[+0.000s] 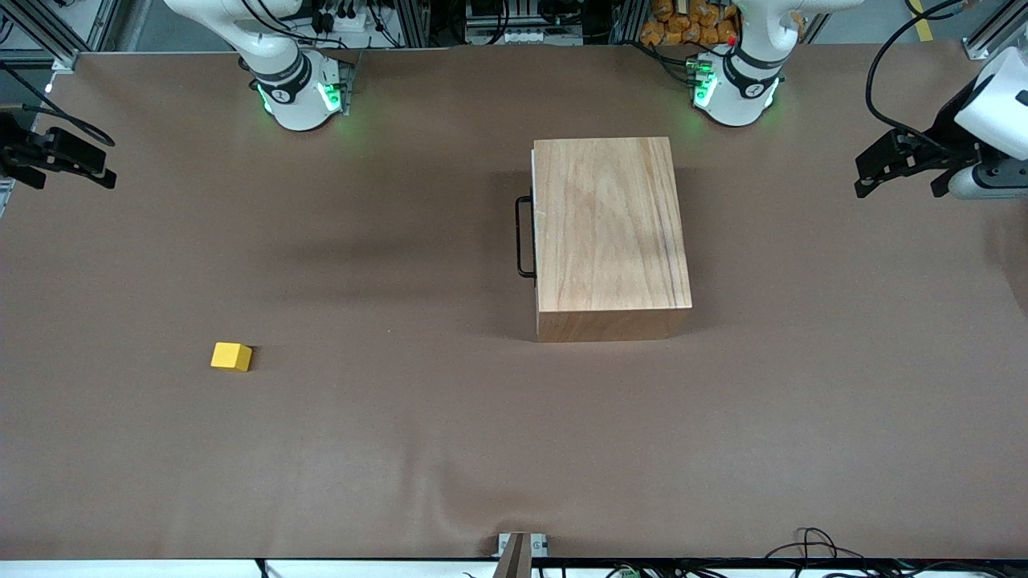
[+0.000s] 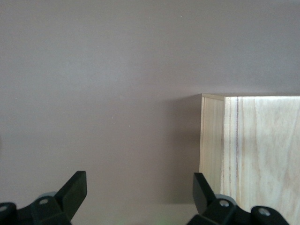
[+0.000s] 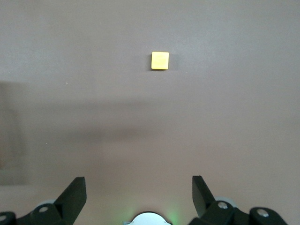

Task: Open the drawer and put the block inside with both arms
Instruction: 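Move the left gripper over the box toward the black drawer handle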

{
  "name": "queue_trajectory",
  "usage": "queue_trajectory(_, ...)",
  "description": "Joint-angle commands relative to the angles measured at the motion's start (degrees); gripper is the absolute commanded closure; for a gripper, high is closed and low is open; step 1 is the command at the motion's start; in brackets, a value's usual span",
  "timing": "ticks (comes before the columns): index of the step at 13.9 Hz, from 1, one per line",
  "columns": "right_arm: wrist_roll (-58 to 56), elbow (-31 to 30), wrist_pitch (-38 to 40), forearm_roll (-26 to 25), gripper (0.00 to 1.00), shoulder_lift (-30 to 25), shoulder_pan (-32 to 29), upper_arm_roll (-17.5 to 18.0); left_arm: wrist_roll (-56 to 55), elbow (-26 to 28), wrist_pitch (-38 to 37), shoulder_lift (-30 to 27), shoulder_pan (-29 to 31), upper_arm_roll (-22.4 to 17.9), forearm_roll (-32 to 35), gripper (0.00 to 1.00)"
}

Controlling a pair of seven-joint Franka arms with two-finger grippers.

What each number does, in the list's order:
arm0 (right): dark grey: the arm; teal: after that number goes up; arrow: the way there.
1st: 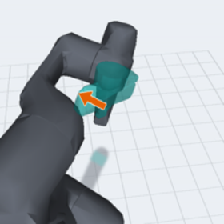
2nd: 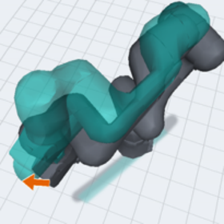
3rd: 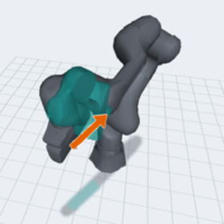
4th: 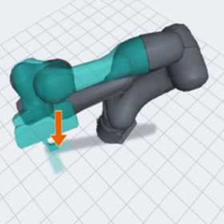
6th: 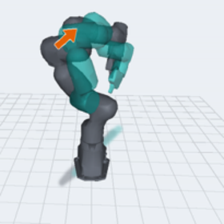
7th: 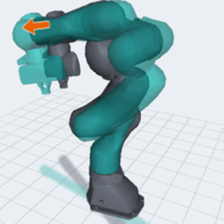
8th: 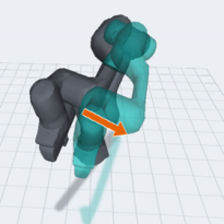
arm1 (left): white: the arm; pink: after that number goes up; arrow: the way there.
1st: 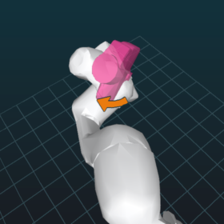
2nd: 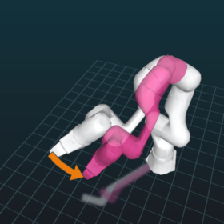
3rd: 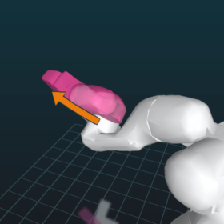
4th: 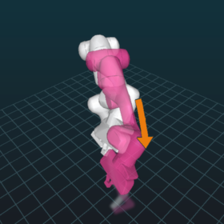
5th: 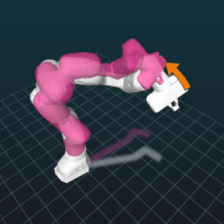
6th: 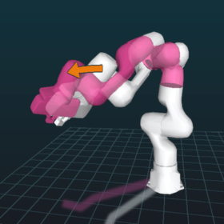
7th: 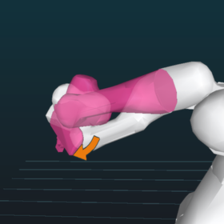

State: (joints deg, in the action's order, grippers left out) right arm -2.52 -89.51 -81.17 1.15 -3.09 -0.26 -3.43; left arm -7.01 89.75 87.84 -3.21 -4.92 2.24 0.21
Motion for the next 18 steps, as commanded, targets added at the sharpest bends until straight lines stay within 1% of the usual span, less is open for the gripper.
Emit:
queue_trajectory(1, 0.76, 0.13, 0.48, -0.79, 0.00, -0.08, 0.43, -0.26, 0.77, -0.63, -1.52, -0.39, -0.17, -0.22, -1.44, 0.00)
queue_trajectory(3, 0.85, 0.04, 0.48, -0.88, 0.00, -0.08, 0.43, -0.26, 0.76, -0.80, -1.53, -0.21, 0.35, -0.30, -2.14, 0.00)
queue_trajectory(6, 0.85, 0.04, 0.57, -0.97, 0.00, -0.08, 0.52, -0.26, 0.15, -2.91, -2.23, 1.01, -0.52, -0.31, -2.23, 0.00)
queue_trajectory(8, 0.85, 0.04, 0.57, -0.97, 0.00, -0.08, 0.61, -0.26, 0.06, -3.00, -3.47, 1.72, -0.53, -0.31, -2.50, 0.00)
queue_trajectory(12, 0.85, -0.05, 0.48, -0.97, 0.00, 0.01, 0.96, -0.26, -0.03, -3.18, -3.47, 2.24, -0.70, -0.22, -2.50, 0.00)
queue_trajectory(15, 0.85, -0.05, 0.48, -0.97, 0.00, 0.45, 1.05, -0.26, -1.51, -3.35, -3.38, 3.82, -2.01, 1.53, -2.50, 0.00)
queue_trajectory(16, 0.85, -0.05, 0.57, -0.97, 0.00, 0.45, 1.14, -0.26, -4.39, -4.49, -3.29, 4.87, -2.63, 2.15, -2.41, 0.00)
queue_trajectory(18, 0.85, -0.05, 0.57, -0.97, 0.00, 0.45, 1.05, -0.26, -9.67, -8.52, -3.38, 9.26, -5.26, 3.56, -1.97, 0.00)
